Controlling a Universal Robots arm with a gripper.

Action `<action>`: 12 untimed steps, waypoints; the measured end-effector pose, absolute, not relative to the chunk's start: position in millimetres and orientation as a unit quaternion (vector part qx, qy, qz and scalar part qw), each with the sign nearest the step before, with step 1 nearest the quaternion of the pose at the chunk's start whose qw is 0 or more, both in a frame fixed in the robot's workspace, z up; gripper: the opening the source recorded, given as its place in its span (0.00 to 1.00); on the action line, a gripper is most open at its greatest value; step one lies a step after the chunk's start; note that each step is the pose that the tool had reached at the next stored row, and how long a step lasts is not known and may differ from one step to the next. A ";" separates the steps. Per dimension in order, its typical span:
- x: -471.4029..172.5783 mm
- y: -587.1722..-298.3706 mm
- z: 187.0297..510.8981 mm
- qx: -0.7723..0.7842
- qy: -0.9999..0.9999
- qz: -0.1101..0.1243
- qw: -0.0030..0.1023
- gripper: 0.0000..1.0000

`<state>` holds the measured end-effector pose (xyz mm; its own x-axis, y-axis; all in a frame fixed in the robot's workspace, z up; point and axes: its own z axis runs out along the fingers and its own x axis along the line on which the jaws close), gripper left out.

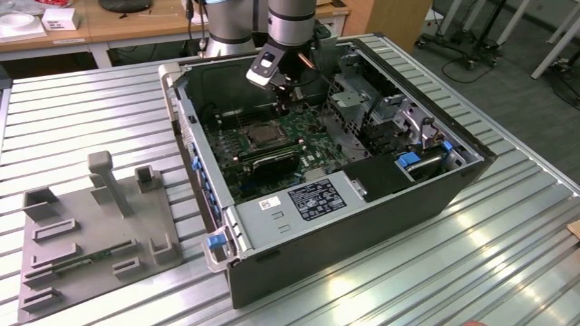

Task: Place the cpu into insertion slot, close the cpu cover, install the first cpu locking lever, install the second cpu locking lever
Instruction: 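Close the cpu cover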

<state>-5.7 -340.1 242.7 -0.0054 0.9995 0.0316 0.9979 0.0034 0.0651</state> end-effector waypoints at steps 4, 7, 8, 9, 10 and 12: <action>-6.0 -340.2 242.7 0.705 0.708 0.034 0.012 0.11; -6.2 -340.2 242.7 0.705 0.708 0.034 0.012 0.11; -6.1 -340.1 242.5 0.705 0.708 0.033 0.011 0.11; -6.1 -340.1 242.3 0.705 0.708 0.032 0.009 0.11; -6.1 -340.1 242.1 0.705 0.708 0.030 0.007 0.11; -6.2 -340.2 242.0 0.705 0.708 0.027 0.005 0.11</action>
